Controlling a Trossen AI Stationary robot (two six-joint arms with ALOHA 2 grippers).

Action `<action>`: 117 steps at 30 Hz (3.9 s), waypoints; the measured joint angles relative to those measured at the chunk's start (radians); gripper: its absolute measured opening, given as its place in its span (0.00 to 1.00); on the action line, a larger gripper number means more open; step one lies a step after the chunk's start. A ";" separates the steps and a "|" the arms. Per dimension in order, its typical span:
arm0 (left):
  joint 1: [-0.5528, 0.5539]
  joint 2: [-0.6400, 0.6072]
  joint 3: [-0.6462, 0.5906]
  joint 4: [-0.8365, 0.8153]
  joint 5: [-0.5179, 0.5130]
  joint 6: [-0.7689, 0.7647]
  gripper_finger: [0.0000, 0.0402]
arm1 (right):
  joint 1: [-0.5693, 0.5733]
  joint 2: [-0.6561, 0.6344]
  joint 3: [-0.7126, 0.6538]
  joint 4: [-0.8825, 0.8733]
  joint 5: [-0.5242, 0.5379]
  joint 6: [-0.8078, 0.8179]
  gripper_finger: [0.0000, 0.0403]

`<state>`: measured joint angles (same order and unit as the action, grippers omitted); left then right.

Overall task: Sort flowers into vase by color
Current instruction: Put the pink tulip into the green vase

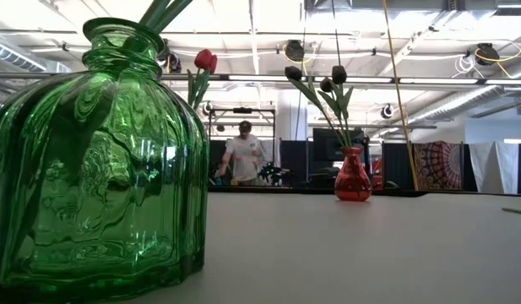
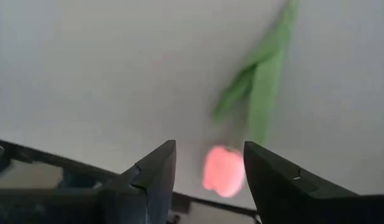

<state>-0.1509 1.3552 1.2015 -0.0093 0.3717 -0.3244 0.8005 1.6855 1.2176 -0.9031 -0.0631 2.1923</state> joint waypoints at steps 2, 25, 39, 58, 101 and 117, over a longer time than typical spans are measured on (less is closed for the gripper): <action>0.000 0.000 0.000 0.000 0.000 0.000 0.25 | 0.000 0.000 -0.011 0.008 0.038 0.029 0.45; 0.000 0.000 0.000 0.000 0.000 -0.011 0.25 | -0.003 0.000 -0.227 0.135 0.058 0.036 0.45; 0.000 0.000 0.000 0.000 -0.005 -0.062 0.25 | -0.003 0.000 -0.280 0.193 0.063 -0.018 0.40; 0.000 0.000 0.000 0.000 -0.007 -0.063 0.25 | -0.003 0.000 -0.280 0.230 0.057 -0.113 0.01; 0.052 -0.293 0.000 -0.124 -0.267 0.180 0.25 | -0.012 -0.886 -0.280 0.154 0.346 -0.223 0.00; 0.050 -0.443 0.000 -0.361 -0.704 0.491 0.25 | -0.181 -0.964 -0.280 0.554 0.379 -0.268 0.00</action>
<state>-0.1005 0.9126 1.2018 -0.3707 -0.3321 0.1666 0.6199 0.7215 0.9379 -0.3489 0.3157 1.9246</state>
